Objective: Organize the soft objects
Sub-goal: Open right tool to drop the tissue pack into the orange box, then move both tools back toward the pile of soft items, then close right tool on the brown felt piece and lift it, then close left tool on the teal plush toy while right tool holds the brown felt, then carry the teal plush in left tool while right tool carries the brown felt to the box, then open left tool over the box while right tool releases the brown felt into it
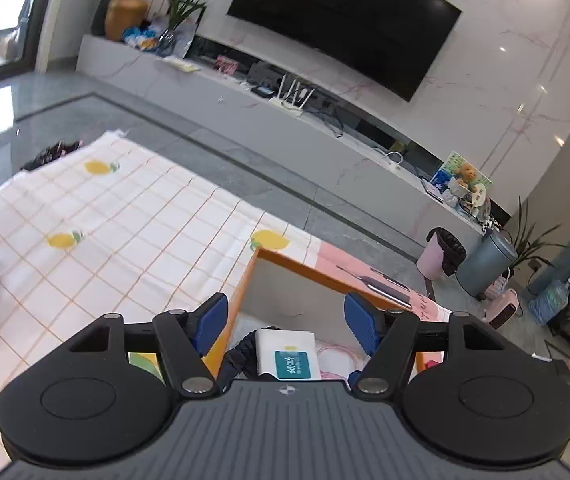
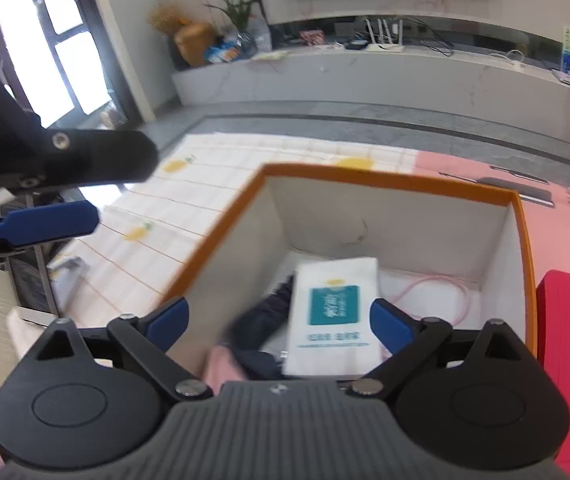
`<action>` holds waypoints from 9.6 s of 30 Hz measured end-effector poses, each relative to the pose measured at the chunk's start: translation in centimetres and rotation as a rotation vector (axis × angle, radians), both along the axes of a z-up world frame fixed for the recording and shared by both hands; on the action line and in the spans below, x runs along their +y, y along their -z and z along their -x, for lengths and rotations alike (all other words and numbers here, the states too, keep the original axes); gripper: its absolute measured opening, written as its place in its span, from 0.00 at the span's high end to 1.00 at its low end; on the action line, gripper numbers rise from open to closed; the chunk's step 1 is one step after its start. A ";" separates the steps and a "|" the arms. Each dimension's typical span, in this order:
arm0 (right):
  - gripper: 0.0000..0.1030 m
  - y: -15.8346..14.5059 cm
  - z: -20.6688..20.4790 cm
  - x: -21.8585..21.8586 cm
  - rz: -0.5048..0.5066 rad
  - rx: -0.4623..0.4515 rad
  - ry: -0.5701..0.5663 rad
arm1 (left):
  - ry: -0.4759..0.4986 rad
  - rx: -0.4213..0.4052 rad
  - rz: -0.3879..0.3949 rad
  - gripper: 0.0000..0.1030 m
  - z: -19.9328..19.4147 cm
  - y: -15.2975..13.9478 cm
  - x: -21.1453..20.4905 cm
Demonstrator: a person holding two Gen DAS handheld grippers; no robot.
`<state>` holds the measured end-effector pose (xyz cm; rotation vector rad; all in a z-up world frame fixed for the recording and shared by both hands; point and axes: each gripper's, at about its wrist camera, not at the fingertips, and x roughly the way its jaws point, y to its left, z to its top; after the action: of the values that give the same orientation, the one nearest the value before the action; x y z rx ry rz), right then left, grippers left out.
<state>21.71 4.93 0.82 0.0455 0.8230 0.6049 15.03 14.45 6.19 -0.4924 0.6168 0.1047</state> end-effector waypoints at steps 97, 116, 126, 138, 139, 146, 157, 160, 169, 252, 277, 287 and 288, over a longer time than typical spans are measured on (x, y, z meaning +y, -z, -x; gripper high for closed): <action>0.15 9.4 -7.1 -37.6 0.093 0.214 0.518 | 0.683 -0.037 -0.373 0.23 4.6 7.5 -28.8; 0.96 7.0 -2.4 -41.6 0.260 0.282 0.496 | 0.700 -0.011 -0.376 0.23 4.4 7.9 -28.7; 0.90 7.9 -1.0 -45.4 0.284 0.333 0.585 | 0.721 -0.040 -0.401 0.23 5.7 7.6 -29.7; 0.96 6.2 -0.8 -49.3 -0.161 0.281 0.678 | 0.850 -0.039 -0.362 0.23 4.3 9.6 -33.6; 0.96 5.5 -0.5 -49.5 -0.221 0.258 0.664 | 0.840 -0.051 -0.378 0.23 4.2 9.8 -34.1; 0.96 1.0 0.2 -49.6 -0.486 0.119 0.561 | 0.781 -0.052 -0.398 0.23 2.3 11.4 -36.6; 0.96 -2.6 0.7 -48.9 -0.532 0.028 0.499 | 0.742 -0.072 -0.416 0.23 -0.6 12.8 -39.5; 0.96 -2.3 0.9 -49.5 -0.525 0.035 0.531 | 0.736 -0.096 -0.401 0.23 -1.5 12.9 -40.3; 0.96 -1.5 0.5 -51.5 -0.545 0.020 0.572 | 0.705 -0.150 -0.409 0.37 -4.6 13.5 -42.1; 0.96 -13.3 4.0 -15.1 -0.123 -0.224 0.090 | 0.309 -0.257 -0.305 0.92 0.2 -4.4 -11.0; 0.96 -7.4 1.2 -10.7 0.011 -0.131 0.030 | 0.147 -0.190 -0.363 0.25 -2.9 3.9 -5.8; 0.96 -7.6 0.1 -5.8 0.148 -0.100 -0.074 | 0.148 -0.215 -0.365 0.25 -0.5 2.5 -4.1; 0.96 -7.2 -0.4 -5.2 0.165 -0.083 -0.085 | 0.149 -0.215 -0.366 0.25 -0.9 2.6 -3.8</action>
<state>22.11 -0.26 8.04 -0.1645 0.7942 0.6129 15.90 10.62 3.57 -0.1002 0.4088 0.0213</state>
